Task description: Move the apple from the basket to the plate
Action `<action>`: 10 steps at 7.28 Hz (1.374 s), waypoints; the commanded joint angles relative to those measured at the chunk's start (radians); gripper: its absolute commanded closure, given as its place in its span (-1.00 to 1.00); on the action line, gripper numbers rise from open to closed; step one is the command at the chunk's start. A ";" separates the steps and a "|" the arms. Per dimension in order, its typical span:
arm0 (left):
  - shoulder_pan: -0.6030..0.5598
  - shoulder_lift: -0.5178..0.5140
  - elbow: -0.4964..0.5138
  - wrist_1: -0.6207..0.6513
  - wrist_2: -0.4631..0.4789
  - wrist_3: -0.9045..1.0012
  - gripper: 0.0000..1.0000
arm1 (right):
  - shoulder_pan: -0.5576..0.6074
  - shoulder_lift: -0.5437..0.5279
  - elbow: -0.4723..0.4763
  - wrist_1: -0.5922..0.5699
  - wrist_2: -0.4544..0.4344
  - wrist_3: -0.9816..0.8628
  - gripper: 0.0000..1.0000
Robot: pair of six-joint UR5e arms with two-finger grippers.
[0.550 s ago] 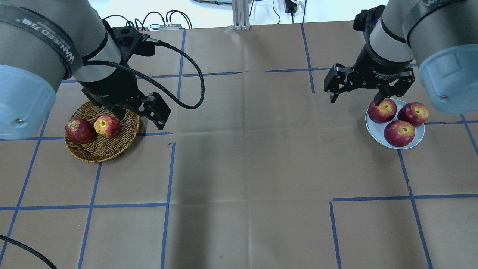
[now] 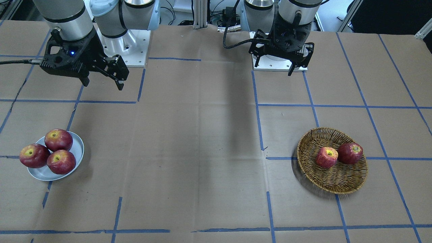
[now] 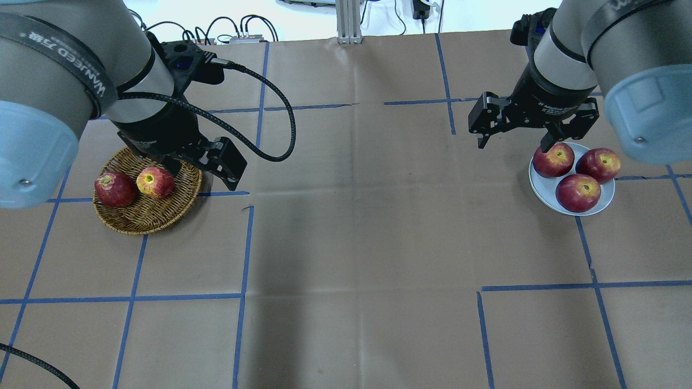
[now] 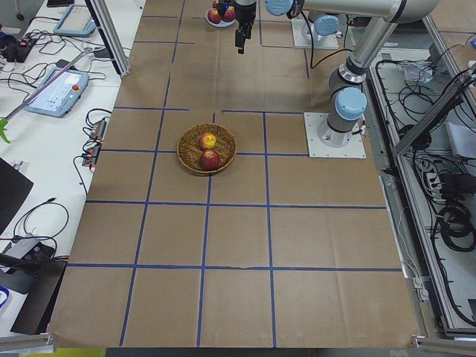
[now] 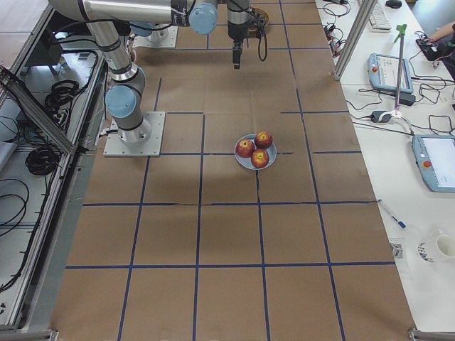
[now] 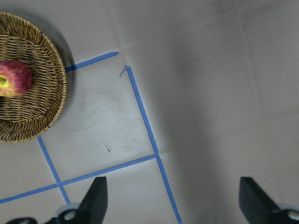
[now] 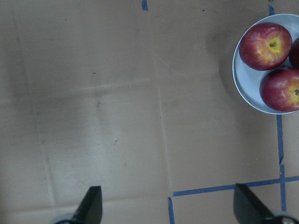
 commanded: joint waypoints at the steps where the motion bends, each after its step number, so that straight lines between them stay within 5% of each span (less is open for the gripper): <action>1: 0.000 0.004 -0.001 0.000 0.001 0.000 -0.98 | 0.000 0.001 0.000 0.001 0.000 0.001 -1.00; 10: 0.005 0.012 -0.012 -0.010 0.041 0.111 -0.98 | 0.000 0.001 0.000 -0.001 0.000 -0.001 -1.00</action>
